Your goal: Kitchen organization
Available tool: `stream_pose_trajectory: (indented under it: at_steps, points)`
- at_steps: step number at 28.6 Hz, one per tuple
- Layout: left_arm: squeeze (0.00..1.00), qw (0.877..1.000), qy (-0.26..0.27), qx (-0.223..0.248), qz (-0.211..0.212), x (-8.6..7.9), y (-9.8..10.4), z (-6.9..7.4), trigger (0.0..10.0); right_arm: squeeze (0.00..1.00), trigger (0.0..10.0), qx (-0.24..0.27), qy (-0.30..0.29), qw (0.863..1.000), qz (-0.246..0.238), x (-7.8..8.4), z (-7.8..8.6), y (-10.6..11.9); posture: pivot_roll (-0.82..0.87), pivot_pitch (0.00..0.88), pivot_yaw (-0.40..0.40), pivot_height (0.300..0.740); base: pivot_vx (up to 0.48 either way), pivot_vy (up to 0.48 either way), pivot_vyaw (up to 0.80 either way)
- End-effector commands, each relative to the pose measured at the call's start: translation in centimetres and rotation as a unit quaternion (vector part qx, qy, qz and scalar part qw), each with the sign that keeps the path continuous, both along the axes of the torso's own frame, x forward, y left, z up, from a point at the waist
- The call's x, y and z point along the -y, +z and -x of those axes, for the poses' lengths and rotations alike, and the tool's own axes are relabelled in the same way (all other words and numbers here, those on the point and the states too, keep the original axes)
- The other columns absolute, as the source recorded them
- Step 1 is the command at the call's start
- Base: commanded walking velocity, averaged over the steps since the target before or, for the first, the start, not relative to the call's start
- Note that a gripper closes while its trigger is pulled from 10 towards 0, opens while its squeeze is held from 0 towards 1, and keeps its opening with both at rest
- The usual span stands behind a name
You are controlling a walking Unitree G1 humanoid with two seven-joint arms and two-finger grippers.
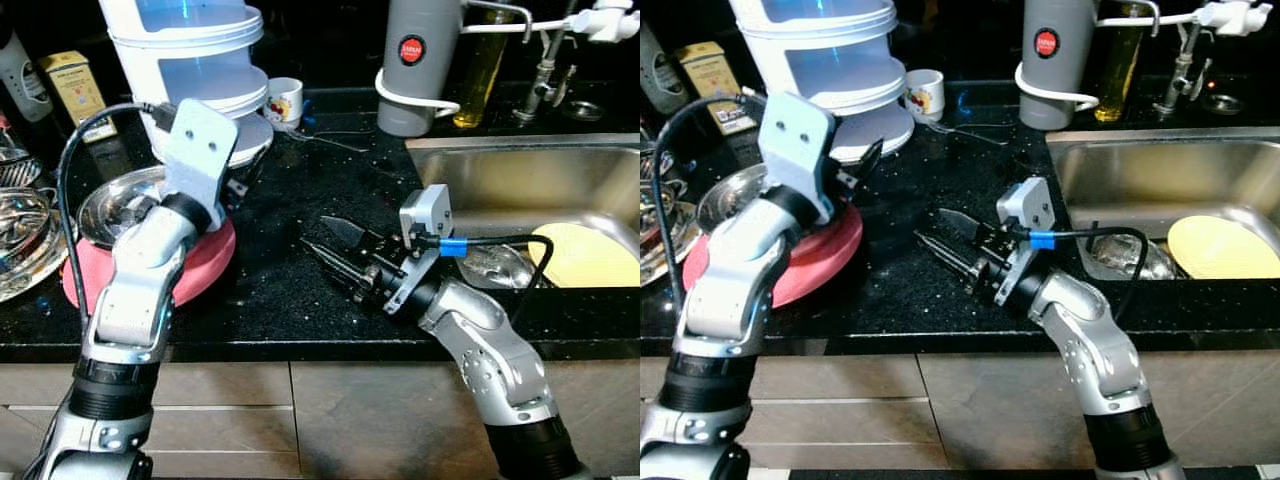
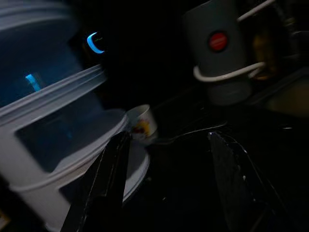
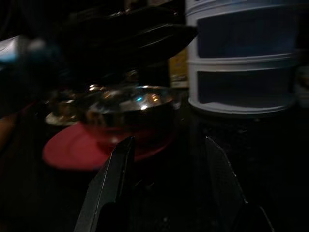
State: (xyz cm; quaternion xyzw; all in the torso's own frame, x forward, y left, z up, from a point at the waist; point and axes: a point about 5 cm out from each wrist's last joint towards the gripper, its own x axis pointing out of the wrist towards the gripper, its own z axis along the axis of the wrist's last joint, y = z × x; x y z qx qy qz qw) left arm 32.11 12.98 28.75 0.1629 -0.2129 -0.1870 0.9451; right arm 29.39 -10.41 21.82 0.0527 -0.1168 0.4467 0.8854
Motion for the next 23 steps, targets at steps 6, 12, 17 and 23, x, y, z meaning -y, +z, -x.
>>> stream_pose_trajectory:
  at_steps: [6,12,17,23]
  points:
    - [0.00,0.999,-0.045,0.008,0.016,1.5,0.8,0.4,10.0,0.00,10.0,0.001,-0.017,1.000,-0.027,0.4,-0.2,0.3,0.00,0.025,0.005,0.740,0.000,-0.374,0.21]
    - [0.00,0.998,-0.061,0.007,0.010,1.9,0.9,0.6,10.0,0.00,10.0,0.003,-0.020,0.999,-0.031,0.5,-0.2,0.5,0.00,0.028,0.007,0.740,0.000,0.000,0.80]
    - [0.00,0.996,-0.089,0.009,0.003,2.4,1.0,1.0,10.0,0.00,10.0,0.000,-0.028,0.999,-0.024,0.5,-0.3,0.4,0.00,0.031,0.007,0.740,0.000,0.000,0.64]
    - [0.00,0.996,-0.092,-0.001,-0.016,1.9,0.9,1.0,10.0,0.00,10.0,-0.006,-0.037,0.999,-0.019,0.6,-0.5,0.1,0.00,0.030,0.010,0.740,0.000,0.000,0.00]
